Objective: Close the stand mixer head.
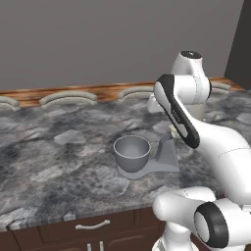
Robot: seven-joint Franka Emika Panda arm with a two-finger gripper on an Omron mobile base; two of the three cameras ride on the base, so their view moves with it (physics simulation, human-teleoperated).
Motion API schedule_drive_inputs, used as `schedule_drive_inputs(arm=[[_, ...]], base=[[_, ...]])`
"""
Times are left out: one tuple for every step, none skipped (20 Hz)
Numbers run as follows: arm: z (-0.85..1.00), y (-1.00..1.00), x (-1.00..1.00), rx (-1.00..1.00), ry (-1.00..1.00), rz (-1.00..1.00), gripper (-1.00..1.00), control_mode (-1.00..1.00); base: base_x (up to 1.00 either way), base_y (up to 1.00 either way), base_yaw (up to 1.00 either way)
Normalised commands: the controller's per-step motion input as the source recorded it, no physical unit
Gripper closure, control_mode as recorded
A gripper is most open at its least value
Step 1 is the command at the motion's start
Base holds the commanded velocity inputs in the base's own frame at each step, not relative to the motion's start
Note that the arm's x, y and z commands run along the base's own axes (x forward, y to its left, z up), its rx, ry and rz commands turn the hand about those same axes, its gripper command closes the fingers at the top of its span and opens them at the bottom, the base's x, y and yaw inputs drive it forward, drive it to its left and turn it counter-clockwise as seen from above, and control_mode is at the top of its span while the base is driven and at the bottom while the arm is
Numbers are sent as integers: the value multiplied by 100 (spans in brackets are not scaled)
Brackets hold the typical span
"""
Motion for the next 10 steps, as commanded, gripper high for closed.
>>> schedule_drive_inputs(arm=[[0, 0, -9, 0, 0, 0, -100, -100], [0, -22, 0, 0, 0, 0, -100, -100], [0, -31, -22, 3, -9, -1, -100, -100], [0, -54, -10, 9, -17, -5, -100, -100], [0, -71, 0, 17, -15, -10, -100, -100], [0, -74, -6, 18, -16, -10, -100, -100], [0, -79, -6, 17, -17, -9, -100, -100], [1, -77, -13, 15, -19, -7, -100, -100], [4, -74, -16, 15, -17, -5, -100, -100], [11, -71, -30, 15, -16, -3, -100, -100]], base=[[0, 0, 0], [0, 0, 0], [0, 0, 0], [0, 0, 0], [0, 0, 0], [0, 0, 0], [0, 0, 0], [0, 0, 0], [0, 0, 0], [0, 0, 0]])
